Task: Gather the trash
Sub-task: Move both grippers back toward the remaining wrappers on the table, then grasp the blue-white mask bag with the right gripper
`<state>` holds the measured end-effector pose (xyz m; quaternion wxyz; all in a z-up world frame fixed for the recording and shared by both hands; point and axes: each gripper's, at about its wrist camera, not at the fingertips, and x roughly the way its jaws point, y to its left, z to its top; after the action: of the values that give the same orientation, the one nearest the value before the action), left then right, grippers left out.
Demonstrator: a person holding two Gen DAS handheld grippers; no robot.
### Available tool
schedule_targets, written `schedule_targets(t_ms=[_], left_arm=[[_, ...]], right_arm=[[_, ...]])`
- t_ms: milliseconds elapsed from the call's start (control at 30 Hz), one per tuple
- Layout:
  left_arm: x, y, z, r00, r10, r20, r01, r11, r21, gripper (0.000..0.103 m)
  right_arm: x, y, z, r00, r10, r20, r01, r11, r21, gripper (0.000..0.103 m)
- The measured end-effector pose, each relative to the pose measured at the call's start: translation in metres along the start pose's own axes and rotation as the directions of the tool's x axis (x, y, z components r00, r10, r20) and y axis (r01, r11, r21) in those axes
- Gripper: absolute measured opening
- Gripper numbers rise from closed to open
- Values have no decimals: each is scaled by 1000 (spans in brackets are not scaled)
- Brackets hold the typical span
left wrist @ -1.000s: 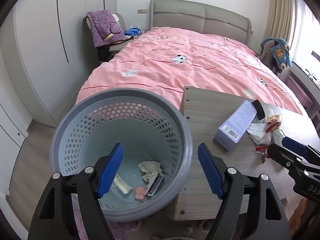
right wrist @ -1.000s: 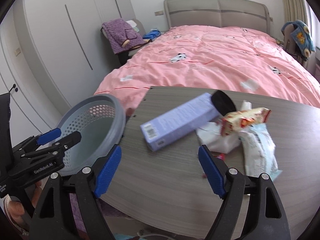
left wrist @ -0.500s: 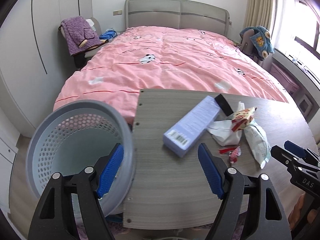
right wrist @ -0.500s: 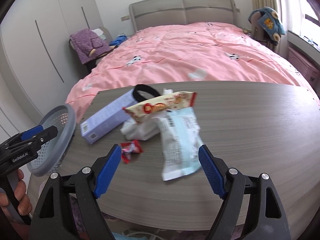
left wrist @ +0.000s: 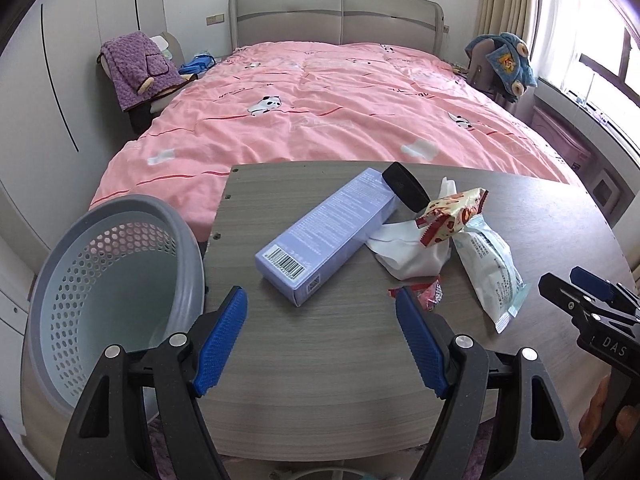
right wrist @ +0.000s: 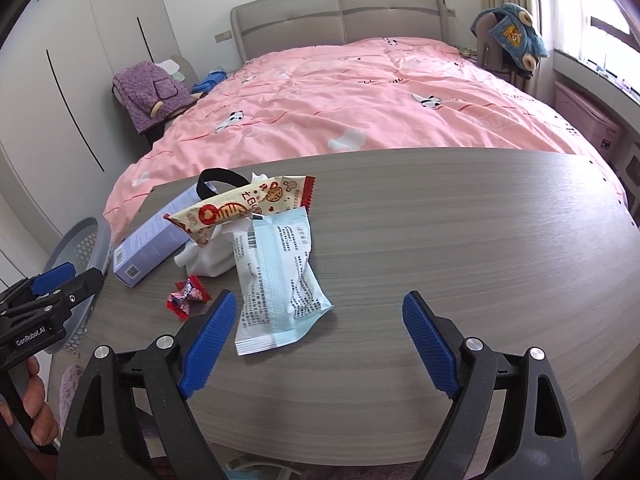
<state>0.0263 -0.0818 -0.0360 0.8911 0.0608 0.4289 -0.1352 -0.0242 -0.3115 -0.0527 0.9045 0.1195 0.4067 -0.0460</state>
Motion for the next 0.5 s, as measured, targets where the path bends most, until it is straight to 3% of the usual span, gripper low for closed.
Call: schedule_targets(t_ms=[500], left_arm=[[8, -4, -2, 1000, 11, -24, -12, 1000, -24, 74]], right_arm=[[40, 20, 13, 999, -1, -54, -4, 995, -95, 85]])
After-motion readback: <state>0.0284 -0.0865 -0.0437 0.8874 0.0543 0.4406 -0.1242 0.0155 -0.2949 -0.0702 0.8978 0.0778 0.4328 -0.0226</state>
